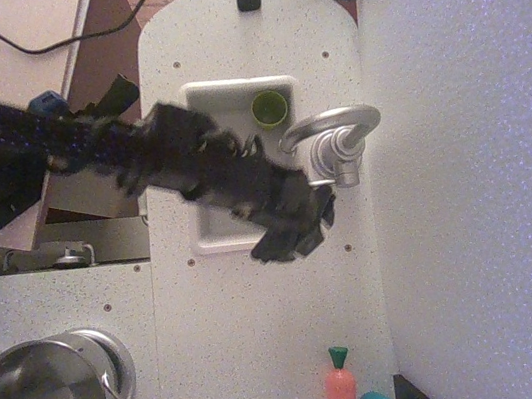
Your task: Turn faucet left
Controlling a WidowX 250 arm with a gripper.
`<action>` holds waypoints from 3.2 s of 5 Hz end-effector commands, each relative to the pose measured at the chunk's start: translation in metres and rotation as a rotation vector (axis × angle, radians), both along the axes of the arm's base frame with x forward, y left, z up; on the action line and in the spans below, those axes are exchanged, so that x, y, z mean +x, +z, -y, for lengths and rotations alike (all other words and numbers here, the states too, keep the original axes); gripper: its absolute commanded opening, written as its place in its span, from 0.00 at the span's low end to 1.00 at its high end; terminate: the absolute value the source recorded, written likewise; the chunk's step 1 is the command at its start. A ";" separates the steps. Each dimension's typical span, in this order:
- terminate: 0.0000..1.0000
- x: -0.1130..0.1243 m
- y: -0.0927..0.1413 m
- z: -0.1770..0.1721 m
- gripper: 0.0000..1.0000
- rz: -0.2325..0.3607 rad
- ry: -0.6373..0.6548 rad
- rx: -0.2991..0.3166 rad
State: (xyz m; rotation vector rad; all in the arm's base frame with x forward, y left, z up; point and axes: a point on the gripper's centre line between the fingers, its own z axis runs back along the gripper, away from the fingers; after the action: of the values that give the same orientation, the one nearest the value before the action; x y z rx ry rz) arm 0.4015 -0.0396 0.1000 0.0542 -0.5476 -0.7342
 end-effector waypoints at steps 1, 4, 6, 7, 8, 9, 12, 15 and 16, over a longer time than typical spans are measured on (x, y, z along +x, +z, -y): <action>0.00 -0.019 0.029 0.005 1.00 0.072 0.010 -0.035; 0.00 -0.001 0.017 -0.061 1.00 -0.093 0.420 0.040; 0.00 -0.055 0.046 -0.064 1.00 -0.055 0.554 -0.065; 0.00 -0.068 0.049 -0.050 1.00 -0.043 0.489 -0.124; 0.00 -0.070 0.041 -0.041 1.00 -0.065 0.443 -0.125; 0.00 -0.061 0.035 -0.040 1.00 -0.100 0.403 -0.155; 0.00 0.013 0.078 -0.116 1.00 -0.026 0.490 -0.555; 0.00 -0.031 0.074 -0.042 1.00 -0.097 0.357 -0.428; 0.00 -0.042 0.076 0.012 1.00 -0.140 0.121 -0.151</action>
State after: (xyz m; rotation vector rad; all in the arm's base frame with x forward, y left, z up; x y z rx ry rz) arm 0.3526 -0.0535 0.1554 -0.1223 -0.4022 -0.5828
